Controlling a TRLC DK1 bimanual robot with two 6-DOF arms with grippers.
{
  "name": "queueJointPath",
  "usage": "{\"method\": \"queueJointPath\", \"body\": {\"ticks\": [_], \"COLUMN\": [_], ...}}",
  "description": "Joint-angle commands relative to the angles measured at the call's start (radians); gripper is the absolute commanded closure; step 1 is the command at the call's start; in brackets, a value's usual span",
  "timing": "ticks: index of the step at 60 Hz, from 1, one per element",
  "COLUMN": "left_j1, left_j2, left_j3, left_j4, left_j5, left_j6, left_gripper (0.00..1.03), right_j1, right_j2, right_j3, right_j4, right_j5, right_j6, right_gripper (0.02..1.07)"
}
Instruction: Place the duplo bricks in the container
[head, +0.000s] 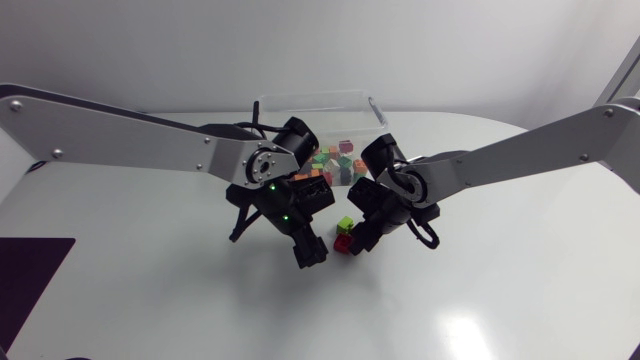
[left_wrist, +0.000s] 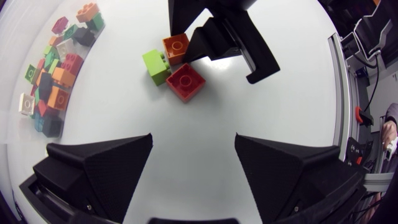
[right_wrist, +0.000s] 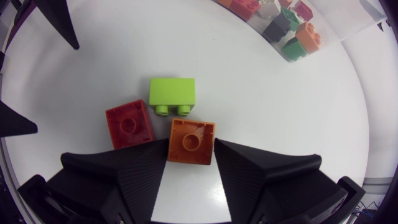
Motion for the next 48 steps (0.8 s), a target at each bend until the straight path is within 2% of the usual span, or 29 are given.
{"method": "queueJointPath", "body": {"ticks": [1,21,32,48], "left_j1": [-0.014,-0.051,-0.065,-0.096], "left_j2": [0.05,0.168,0.228,0.266], "left_j3": [0.046,0.146,0.209,0.266], "left_j4": [0.007,0.048,0.047,0.036], "left_j5": [-0.002,0.001,-0.002,-0.093], "left_j6": [-0.042,-0.094,-0.178,-0.33], "left_gripper": [0.12,0.12,0.12,0.19], "right_j1": [-0.015,-0.13,-0.187,-0.21], "right_j2": [0.008,-0.144,-0.228,-0.28], "right_j3": [0.016,0.019,0.025,0.025], "right_j4": [-0.009,-0.055,-0.084,-0.105], "right_j5": [0.01,-0.006,-0.032,-0.041], "right_j6": [0.019,-0.001,-0.002,-0.002], "right_gripper": [0.75,0.75,0.75,0.75]}}
